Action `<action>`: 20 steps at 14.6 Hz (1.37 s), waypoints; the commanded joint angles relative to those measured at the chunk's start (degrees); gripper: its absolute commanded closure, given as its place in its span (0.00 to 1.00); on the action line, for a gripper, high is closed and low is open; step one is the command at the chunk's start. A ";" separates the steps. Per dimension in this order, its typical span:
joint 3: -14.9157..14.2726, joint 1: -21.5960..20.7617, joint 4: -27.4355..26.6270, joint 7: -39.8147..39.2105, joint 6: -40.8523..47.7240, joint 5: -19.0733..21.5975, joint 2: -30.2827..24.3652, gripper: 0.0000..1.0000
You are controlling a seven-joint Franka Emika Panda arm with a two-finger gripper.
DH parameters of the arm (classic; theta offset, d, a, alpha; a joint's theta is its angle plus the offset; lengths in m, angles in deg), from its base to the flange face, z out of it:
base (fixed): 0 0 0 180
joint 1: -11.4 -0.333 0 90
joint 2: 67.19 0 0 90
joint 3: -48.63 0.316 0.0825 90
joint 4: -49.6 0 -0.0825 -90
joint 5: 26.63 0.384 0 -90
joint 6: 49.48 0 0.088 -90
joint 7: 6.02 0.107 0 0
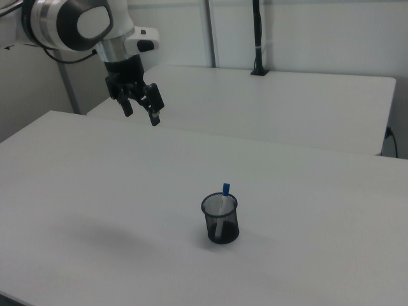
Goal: Remove the marker
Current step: 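Move the gripper over the black mesh pen cup, then lower the gripper into the cup and grasp the blue-capped marker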
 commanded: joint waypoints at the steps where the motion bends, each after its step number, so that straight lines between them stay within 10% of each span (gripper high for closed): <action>1: -1.02 0.74 0.30 -7.07 3.23 -0.25 -0.50 0.00; 7: -1.02 5.75 0.13 -22.98 2.53 -4.36 0.64 0.00; 20: -4.00 7.25 -13.76 -17.20 -30.24 -9.47 7.92 0.00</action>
